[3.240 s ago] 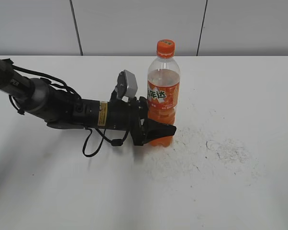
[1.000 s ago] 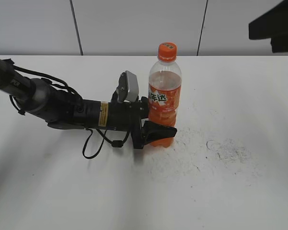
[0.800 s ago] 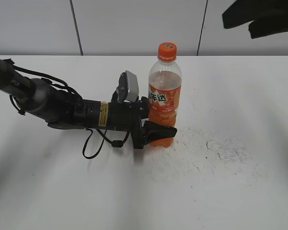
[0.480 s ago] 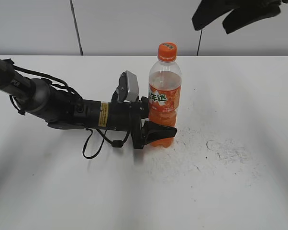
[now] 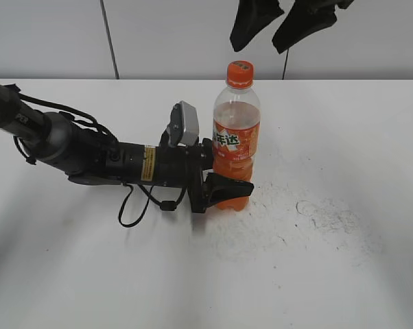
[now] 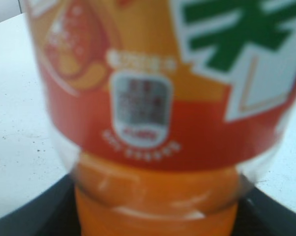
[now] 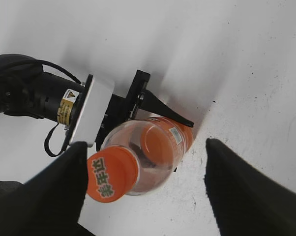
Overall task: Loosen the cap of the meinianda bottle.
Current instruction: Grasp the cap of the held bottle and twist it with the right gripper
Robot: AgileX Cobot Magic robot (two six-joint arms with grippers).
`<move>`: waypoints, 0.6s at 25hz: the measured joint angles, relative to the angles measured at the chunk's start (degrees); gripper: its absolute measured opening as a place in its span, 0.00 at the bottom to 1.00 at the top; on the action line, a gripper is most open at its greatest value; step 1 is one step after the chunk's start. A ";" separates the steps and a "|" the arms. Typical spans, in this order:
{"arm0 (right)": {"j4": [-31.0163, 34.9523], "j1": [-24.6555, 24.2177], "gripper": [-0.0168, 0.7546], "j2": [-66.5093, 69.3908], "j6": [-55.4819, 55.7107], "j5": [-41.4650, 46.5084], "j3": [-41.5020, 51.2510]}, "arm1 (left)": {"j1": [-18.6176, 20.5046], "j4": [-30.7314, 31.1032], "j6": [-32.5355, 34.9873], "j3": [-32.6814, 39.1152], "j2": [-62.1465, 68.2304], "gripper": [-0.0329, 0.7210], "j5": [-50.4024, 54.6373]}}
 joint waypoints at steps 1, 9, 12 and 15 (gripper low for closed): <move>-0.11 0.00 0.73 0.53 -0.28 0.07 -0.24 | 0.00 0.00 0.00 0.00 0.00 0.73 0.00; 4.86 0.00 0.73 0.60 -1.11 0.18 -0.41 | 0.00 0.06 0.00 0.00 0.00 0.73 0.00; 6.23 0.00 0.73 0.60 -0.15 0.24 -0.41 | 0.00 0.06 0.00 0.00 0.00 0.73 0.05; 5.72 0.00 0.73 0.60 1.59 0.24 -0.41 | 0.00 0.11 0.00 0.00 0.00 0.73 0.05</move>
